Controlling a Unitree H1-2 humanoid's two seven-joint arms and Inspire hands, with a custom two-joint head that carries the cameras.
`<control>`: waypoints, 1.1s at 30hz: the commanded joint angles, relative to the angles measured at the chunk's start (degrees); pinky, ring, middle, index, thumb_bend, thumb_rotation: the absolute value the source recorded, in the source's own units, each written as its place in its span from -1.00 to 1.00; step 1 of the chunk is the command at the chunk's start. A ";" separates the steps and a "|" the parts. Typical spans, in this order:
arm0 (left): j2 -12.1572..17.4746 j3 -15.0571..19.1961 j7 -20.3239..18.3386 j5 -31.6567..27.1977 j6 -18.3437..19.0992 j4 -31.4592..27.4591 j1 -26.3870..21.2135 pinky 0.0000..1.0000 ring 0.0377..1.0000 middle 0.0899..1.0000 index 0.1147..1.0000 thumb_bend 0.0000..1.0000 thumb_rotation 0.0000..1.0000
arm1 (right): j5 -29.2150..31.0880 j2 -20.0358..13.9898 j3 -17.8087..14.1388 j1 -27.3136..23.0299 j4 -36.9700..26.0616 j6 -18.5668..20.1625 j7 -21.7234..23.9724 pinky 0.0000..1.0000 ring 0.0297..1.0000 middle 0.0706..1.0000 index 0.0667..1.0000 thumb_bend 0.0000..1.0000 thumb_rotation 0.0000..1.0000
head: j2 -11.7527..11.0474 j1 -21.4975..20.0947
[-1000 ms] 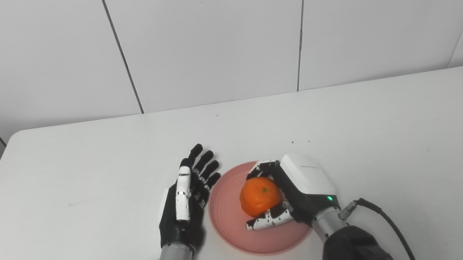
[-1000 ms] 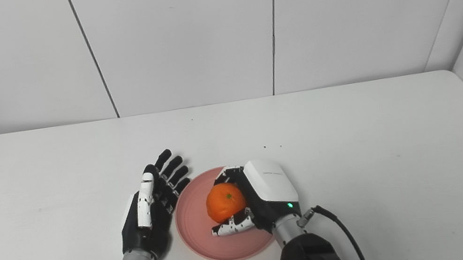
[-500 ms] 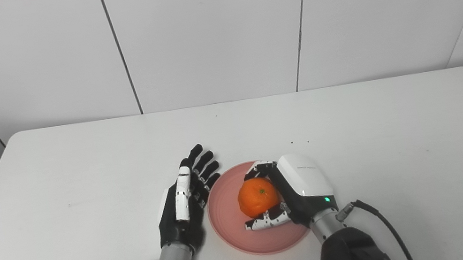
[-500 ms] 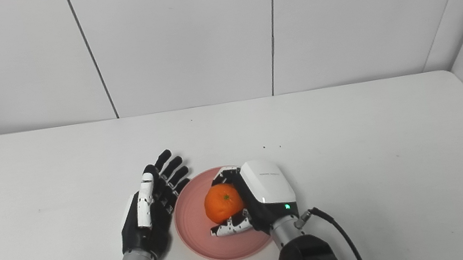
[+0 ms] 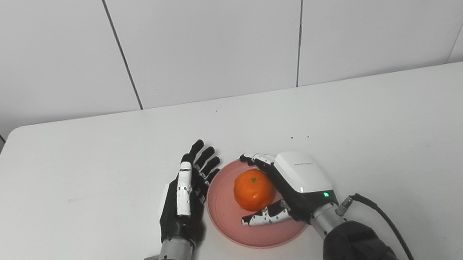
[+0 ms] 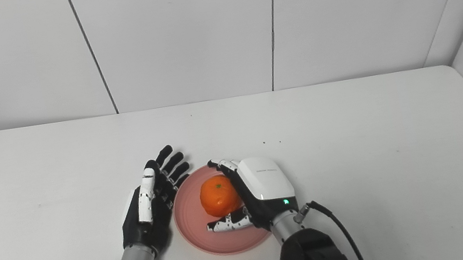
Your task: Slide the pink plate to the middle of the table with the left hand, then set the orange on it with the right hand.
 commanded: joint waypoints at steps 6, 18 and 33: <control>-0.53 0.19 0.45 -0.09 0.75 -0.13 -0.17 0.74 0.74 0.75 0.73 -0.15 1.00 | 1.24 -0.32 -0.75 -1.18 -1.71 -1.53 0.44 0.59 0.58 0.64 0.67 0.95 -0.27 | -0.09 -0.09; -0.06 -0.07 0.55 0.85 0.71 0.00 -0.28 0.74 0.76 0.76 0.74 -0.15 1.00 | 7.53 -1.65 -3.11 -1.16 -7.46 -3.20 1.66 0.68 0.71 0.76 0.82 1.00 0.02 | -0.20 -0.49; 0.05 0.69 -0.61 -0.92 0.62 0.03 -0.16 0.76 0.77 0.77 0.76 -0.17 1.00 | 19.95 0.89 -12.87 1.69 -18.42 -0.73 3.58 0.62 0.75 0.81 0.87 1.00 0.24 | -0.56 -0.77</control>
